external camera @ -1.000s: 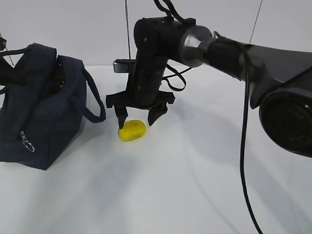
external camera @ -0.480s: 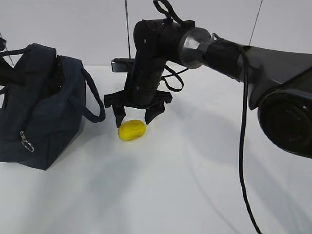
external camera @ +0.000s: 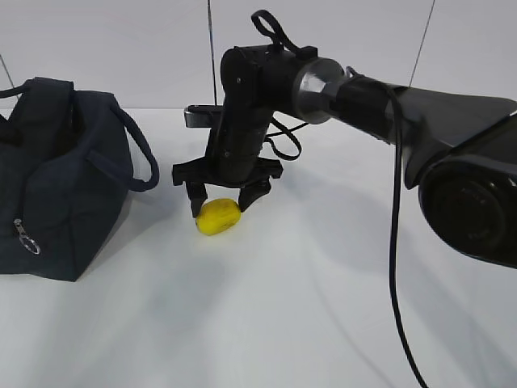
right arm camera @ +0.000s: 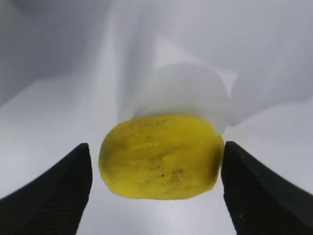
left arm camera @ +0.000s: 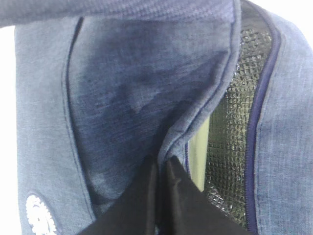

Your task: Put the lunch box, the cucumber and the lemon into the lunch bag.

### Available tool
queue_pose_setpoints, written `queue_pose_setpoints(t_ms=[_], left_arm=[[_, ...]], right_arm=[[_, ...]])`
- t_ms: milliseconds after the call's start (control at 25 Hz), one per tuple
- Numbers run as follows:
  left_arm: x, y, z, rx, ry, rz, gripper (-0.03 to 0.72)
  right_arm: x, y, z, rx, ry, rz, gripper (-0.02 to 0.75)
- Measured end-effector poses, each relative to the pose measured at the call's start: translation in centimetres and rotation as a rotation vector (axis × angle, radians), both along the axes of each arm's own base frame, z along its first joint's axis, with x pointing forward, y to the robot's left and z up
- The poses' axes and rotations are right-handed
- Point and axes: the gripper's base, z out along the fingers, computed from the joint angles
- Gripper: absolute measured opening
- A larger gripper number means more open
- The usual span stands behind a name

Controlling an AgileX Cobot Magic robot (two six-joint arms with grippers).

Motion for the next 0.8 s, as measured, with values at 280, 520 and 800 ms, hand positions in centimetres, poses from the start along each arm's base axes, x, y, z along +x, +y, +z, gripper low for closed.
queue_pose_setpoints(t_ms=[280, 520, 800], left_arm=[[0.0, 0.2, 0.0, 0.005, -0.003, 0.008, -0.008], [0.0, 0.2, 0.0, 0.009, -0.005, 0.009, -0.008], [0.0, 0.3, 0.0, 0.010, -0.006, 0.012, -0.008]], right_arm=[[0.1, 0.1, -0.6, 0.002, -0.002, 0.000, 0.612], [-0.1, 0.5, -1.3, 0.001, 0.012, 0.006, 0.613], [-0.1, 0.6, -1.3, 0.001, 0.012, 0.008, 0.600]])
